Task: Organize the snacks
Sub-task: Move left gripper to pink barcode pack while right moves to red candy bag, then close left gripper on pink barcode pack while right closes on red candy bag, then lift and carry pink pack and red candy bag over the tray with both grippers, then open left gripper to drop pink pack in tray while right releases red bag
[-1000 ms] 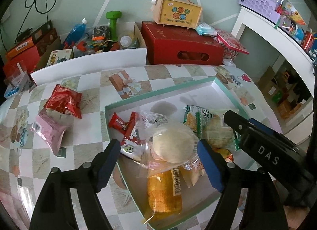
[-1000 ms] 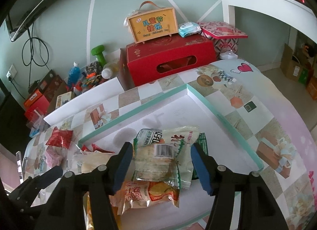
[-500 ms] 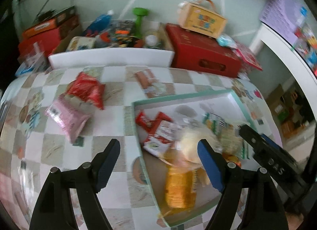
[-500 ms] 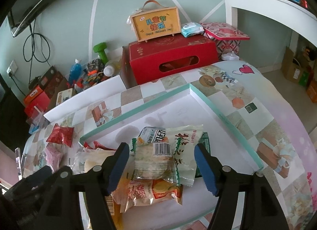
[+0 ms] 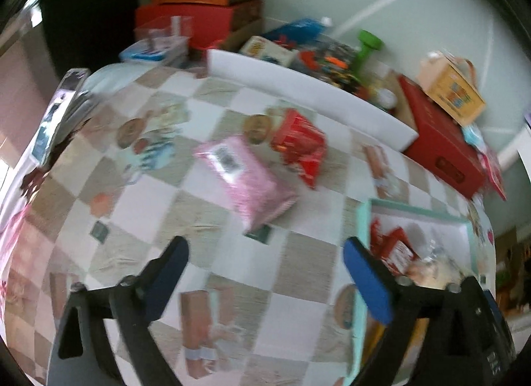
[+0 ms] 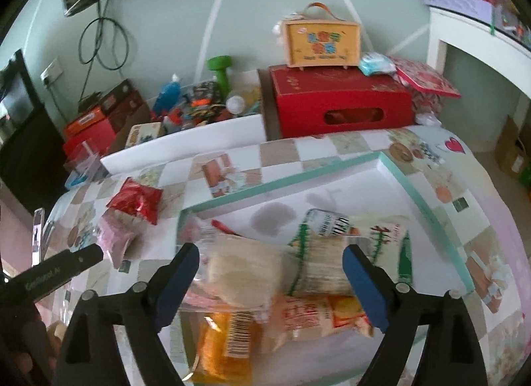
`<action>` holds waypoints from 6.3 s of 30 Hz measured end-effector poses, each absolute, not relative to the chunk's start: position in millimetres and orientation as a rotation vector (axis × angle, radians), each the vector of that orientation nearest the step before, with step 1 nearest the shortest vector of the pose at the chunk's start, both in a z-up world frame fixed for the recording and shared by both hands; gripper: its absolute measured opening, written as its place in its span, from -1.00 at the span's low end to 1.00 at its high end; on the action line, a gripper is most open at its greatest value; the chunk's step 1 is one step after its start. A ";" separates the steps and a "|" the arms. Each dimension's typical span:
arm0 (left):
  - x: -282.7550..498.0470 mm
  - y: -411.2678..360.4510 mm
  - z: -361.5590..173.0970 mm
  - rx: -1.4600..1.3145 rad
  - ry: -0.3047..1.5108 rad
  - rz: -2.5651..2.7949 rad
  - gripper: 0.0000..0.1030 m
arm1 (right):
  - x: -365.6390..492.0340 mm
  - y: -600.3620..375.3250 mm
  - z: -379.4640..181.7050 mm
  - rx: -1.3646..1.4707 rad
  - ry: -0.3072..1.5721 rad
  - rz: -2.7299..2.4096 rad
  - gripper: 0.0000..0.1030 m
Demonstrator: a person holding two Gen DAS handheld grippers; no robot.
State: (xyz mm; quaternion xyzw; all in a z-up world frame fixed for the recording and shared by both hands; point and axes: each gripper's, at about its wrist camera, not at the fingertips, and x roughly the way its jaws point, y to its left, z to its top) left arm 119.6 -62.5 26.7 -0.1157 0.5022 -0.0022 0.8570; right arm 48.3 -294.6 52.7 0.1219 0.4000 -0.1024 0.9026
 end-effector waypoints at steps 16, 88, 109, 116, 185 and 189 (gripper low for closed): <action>118.5 19.4 9.8 -0.366 1.057 0.202 0.96 | 58.6 -243.5 48.1 0.152 0.849 -0.102 1.00; 210.9 0.9 -39.5 -0.249 1.037 0.092 -0.11 | 259.7 -176.5 -26.8 0.409 1.103 0.108 0.33; 171.5 18.1 4.8 -0.301 1.042 0.043 -0.20 | 157.1 -171.3 26.2 0.365 1.085 0.113 0.28; 135.1 14.9 19.4 -0.277 1.037 0.021 -0.20 | 111.0 -176.1 44.1 0.374 1.062 0.078 0.28; 71.5 -225.0 21.7 0.121 0.905 -0.494 0.33 | 25.8 -388.5 4.6 0.550 0.893 -0.321 0.43; 66.7 -224.1 27.1 0.131 0.890 -0.500 0.35 | 24.5 -387.9 5.5 0.544 0.902 -0.328 0.46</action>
